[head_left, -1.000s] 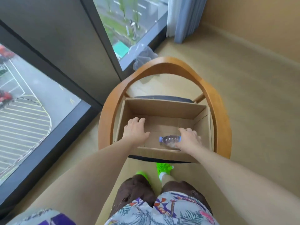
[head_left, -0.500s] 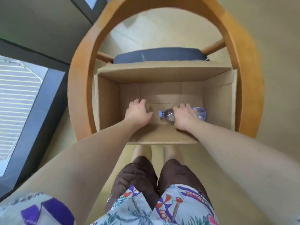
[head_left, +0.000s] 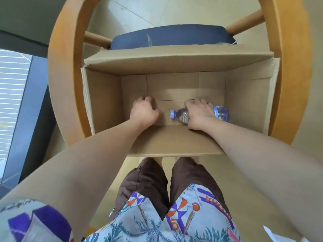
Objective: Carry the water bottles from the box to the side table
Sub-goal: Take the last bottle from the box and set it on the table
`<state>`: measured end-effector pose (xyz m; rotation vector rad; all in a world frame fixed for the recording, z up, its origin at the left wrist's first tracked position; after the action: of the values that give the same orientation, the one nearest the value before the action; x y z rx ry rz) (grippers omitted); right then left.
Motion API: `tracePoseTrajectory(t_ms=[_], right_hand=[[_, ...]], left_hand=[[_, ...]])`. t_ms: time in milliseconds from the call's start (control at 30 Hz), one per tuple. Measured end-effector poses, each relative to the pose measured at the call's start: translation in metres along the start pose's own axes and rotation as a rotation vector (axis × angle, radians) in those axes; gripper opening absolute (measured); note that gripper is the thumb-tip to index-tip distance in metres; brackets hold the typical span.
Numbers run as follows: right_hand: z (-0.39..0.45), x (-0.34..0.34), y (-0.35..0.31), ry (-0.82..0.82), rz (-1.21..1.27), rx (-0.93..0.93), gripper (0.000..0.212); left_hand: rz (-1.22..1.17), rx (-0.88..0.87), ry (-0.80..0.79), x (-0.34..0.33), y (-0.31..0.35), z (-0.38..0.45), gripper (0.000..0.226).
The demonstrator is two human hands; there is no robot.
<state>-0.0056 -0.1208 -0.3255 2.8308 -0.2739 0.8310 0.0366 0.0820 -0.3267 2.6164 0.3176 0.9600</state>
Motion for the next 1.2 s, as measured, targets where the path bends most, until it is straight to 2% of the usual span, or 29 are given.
tracePoseTrajectory(t_ms=[233,367,467,600,733,867,967,1100,1200], right_hand=[[-0.009,0.013,0.0,-0.071,0.017,0.039,0.048],[-0.027,0.026,-0.006,-0.032,0.097,0.083,0.041],[-0.046,0.044,-0.013,-0.007,0.141,0.146,0.035],[-0.079,0.082,-0.027,0.044,0.245,0.235,0.041],[-0.123,0.135,-0.054,0.087,0.32,0.263,0.054],[-0.172,0.187,-0.09,0.142,0.393,0.334,0.05],[-0.217,0.211,-0.131,0.186,0.365,0.473,0.046],[-0.294,0.213,-0.198,0.288,0.317,0.669,0.052],[-0.362,0.18,-0.246,0.255,0.284,0.802,0.055]], left_hand=[[-0.013,0.031,0.067,0.015,0.002,-0.017,0.057],[-0.034,0.034,0.156,0.036,0.012,-0.033,0.054],[-0.097,0.033,0.23,0.058,0.023,-0.05,0.06],[-0.142,0.007,0.346,0.095,0.038,-0.084,0.066],[-0.165,-0.039,0.525,0.143,0.045,-0.14,0.059],[-0.162,-0.012,0.665,0.183,0.033,-0.207,0.057],[-0.151,0.075,0.763,0.207,0.004,-0.27,0.061],[-0.145,0.217,0.904,0.214,-0.045,-0.375,0.063],[-0.136,0.345,0.986,0.192,-0.082,-0.464,0.064]])
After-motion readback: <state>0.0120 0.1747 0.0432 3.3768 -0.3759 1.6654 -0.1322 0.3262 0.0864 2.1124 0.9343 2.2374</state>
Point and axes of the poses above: each hand's wrist, its own z-axis towards the middle knuckle, its own x-axis out of the back of the hand, y = z × x, the point moved 4 cm from there along z, towards the middle knuckle, and after that the axes turned 14 degrees about -x, right-handed, at the moved point
